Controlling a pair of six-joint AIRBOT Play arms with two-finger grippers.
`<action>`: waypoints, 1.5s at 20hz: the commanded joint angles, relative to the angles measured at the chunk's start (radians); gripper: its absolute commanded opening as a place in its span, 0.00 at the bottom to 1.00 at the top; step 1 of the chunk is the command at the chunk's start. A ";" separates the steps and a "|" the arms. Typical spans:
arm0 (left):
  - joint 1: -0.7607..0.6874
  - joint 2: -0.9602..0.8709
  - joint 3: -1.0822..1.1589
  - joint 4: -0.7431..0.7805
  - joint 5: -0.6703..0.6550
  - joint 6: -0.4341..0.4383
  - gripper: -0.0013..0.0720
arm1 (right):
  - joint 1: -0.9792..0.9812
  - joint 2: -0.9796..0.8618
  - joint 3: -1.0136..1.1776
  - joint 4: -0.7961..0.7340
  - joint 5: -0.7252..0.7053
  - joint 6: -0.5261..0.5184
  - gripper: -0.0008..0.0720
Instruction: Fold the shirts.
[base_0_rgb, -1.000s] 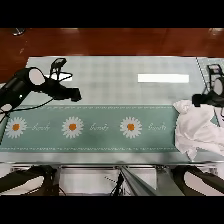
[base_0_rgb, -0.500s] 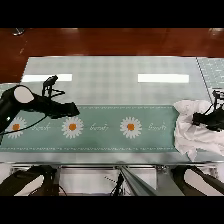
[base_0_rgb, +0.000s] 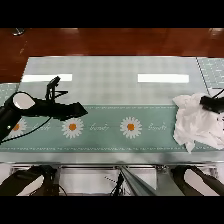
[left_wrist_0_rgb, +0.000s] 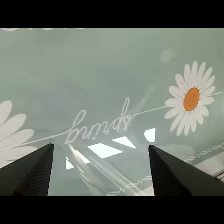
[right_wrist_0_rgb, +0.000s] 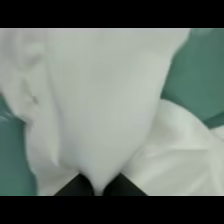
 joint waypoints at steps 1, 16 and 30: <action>0.062 0.004 0.003 0.032 -0.040 0.014 0.98 | 0.000 0.111 0.216 0.334 -0.048 -0.083 0.04; 0.081 0.073 0.003 -0.065 -0.075 0.148 0.98 | 0.000 0.225 0.817 0.953 0.111 -0.319 0.04; 0.083 0.073 0.003 0.087 0.032 0.119 0.98 | 0.949 0.114 0.256 0.496 0.066 -0.158 0.04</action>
